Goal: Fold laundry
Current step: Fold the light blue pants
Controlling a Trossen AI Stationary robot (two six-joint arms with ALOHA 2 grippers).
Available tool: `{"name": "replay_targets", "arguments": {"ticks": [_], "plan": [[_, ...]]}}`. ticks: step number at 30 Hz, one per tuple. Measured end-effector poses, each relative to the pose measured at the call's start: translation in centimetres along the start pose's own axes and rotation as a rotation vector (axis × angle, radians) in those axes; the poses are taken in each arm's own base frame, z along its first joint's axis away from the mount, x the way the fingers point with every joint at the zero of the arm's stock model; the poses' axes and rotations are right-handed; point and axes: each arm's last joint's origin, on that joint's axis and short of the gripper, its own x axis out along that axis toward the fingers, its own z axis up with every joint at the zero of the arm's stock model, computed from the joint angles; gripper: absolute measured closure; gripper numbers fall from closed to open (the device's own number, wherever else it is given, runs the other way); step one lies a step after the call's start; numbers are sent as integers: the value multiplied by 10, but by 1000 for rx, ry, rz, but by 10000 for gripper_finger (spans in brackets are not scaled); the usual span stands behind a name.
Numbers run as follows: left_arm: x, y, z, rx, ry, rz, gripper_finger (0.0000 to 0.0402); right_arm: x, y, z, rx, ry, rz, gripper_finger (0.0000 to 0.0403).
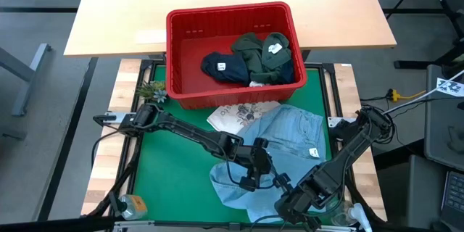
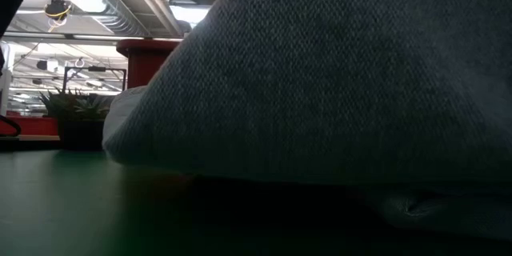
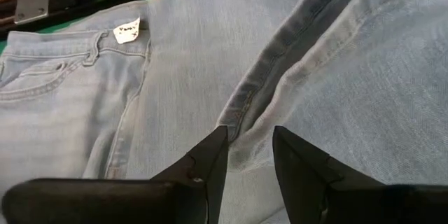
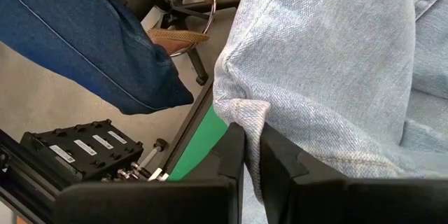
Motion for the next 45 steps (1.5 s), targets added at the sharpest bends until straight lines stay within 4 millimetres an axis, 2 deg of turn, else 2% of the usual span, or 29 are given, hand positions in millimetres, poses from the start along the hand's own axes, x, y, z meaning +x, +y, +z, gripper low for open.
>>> {"name": "replay_targets", "arguments": {"ticks": [4,13,19,32,45], "plan": [[0,0,2,-4,-18,0,291,0,0,0,0,1,-1,375],[20,0,-11,-64,23,-53,291,0,0,0,-2,4,-1,375],[21,2,-11,-56,20,37,291,0,0,0,-2,6,1,375],[21,6,-8,-131,-7,35,291,0,0,-1,-2,11,0,375],[20,10,-4,-129,-55,99,287,0,0,-1,-2,13,0,375]]}}
